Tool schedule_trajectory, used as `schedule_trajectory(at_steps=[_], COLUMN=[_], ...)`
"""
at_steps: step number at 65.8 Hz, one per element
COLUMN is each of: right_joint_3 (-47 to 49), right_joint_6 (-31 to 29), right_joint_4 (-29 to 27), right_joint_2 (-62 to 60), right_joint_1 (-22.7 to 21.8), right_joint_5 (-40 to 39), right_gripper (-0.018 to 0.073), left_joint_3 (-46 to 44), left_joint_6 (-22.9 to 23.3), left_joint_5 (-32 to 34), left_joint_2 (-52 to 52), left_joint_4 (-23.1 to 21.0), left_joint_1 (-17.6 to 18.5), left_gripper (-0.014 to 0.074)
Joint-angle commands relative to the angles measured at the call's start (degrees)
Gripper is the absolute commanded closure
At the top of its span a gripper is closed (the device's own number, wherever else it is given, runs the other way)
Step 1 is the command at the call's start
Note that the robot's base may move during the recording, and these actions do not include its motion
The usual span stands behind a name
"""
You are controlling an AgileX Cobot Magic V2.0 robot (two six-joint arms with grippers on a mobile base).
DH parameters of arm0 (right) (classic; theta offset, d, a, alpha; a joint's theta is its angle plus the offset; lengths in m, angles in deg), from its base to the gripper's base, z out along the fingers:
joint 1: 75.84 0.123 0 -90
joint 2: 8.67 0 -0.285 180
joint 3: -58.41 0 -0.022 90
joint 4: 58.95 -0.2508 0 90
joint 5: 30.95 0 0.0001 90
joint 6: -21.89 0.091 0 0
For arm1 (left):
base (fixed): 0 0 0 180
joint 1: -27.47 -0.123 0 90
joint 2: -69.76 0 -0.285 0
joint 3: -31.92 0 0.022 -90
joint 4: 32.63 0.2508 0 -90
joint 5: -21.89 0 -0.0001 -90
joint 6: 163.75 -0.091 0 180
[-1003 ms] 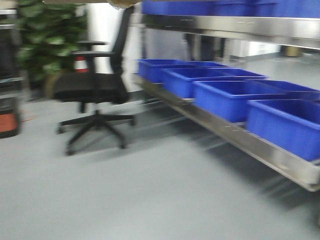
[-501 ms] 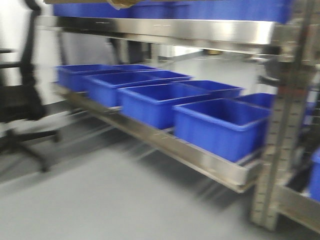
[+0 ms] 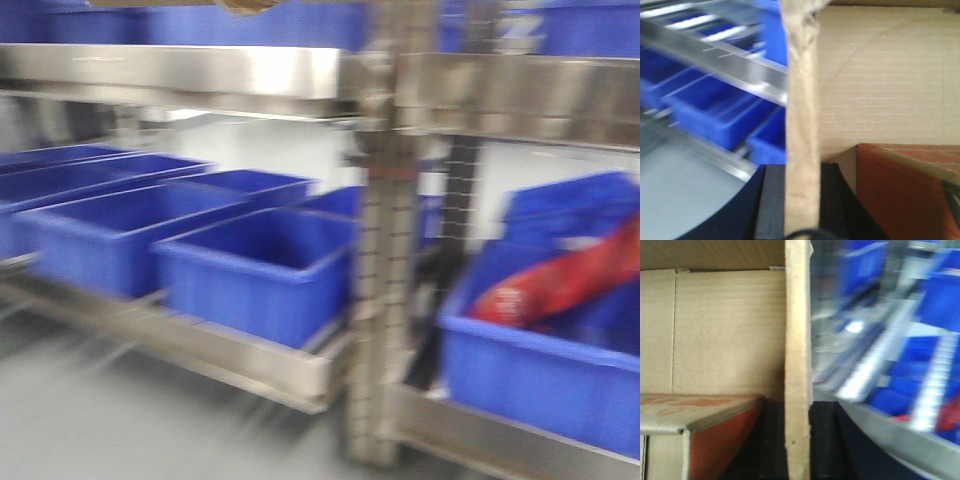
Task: Stack two boxes on right shelf middle
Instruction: 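Drive the base to the steel shelf holding the boxes aloft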
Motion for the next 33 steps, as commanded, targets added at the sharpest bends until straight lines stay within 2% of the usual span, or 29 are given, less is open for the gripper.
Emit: schedule_trajectory(at_steps=[1,33], right_joint_3=[0.81,0.81], right_joint_6=[-0.11,-0.11], right_joint_4=[2.39,2.39], right_joint_2=[-1.17,-1.17], right_joint_1=[-0.25,-0.25], right_joint_5=[-2.65,-2.65], right_gripper=[0.0712,0.0712], left_joint_3=[-0.75,-0.75], left_joint_6=[0.05,0.05], left_joint_5=[1.43,1.43], left_joint_2=[-0.94,-0.94], left_joint_4=[3.26,3.26], left_joint_1=[-0.26,-0.26], left_gripper=[0.0708,0.0708])
